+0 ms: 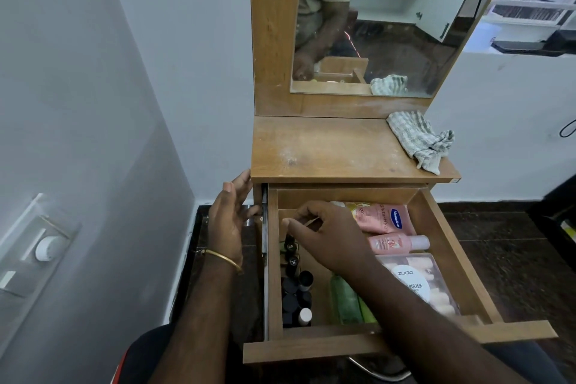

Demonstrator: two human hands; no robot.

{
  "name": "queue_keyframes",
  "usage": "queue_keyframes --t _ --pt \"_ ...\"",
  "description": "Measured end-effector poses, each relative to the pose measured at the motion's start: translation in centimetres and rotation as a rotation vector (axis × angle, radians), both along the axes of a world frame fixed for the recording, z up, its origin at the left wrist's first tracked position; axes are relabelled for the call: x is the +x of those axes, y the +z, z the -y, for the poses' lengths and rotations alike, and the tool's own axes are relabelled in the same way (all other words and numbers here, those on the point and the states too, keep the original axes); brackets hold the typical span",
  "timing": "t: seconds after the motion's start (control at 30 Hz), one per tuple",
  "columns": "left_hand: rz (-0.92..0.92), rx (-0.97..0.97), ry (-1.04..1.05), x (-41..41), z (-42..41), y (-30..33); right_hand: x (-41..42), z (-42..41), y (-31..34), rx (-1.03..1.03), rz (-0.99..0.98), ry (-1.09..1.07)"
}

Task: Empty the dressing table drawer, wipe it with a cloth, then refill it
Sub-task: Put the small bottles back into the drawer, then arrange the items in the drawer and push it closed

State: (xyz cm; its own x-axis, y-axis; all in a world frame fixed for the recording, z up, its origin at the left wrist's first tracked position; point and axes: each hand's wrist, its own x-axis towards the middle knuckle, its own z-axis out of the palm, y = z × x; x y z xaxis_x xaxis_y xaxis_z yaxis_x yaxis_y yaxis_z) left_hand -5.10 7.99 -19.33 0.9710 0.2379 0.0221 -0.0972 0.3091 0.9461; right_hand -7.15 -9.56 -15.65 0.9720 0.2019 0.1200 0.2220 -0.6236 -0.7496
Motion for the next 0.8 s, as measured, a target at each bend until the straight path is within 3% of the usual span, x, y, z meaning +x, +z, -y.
queue_keyframes --t 0.1,0.23,0.3,0.53,0.8 --pt "0.004 0.059 0.019 -0.5 0.1 -0.2 0.8 2.6 0.8 -0.07 0.001 -0.082" --pt "-0.001 0.217 0.062 -2.0 0.2 -0.6 2.3 7.8 1.0 -0.587 -0.08 -0.052" --pt "-0.044 0.281 0.102 -3.1 0.3 -0.7 2.2 9.4 0.8 -0.724 -0.148 0.05" --pt "-0.19 0.296 0.196 -6.7 0.3 -0.8 1.8 9.4 0.0 -0.635 -0.23 0.207" --pt "-0.254 0.32 0.216 -9.1 -0.1 -0.5 2.4 7.7 -0.8 -0.698 -0.219 0.25"
